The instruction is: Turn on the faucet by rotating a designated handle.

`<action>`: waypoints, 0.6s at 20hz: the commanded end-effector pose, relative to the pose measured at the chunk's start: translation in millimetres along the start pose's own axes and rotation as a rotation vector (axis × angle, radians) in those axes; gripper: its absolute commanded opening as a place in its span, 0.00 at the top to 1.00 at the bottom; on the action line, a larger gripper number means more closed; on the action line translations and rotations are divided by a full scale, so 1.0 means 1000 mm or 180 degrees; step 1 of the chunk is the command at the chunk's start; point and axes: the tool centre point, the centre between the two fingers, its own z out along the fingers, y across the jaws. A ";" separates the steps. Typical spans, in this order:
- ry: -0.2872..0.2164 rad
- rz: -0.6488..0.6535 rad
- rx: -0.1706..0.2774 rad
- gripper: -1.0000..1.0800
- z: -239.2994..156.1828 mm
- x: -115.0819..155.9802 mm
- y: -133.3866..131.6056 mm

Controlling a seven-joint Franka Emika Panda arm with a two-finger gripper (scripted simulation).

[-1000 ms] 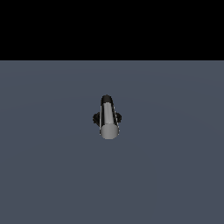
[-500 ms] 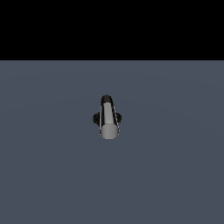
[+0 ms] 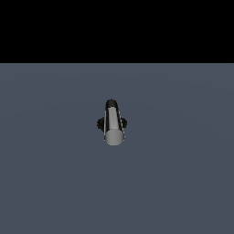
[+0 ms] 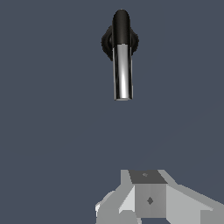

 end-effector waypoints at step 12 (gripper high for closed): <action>-0.0002 -0.0161 -0.0023 1.00 0.108 0.033 -0.013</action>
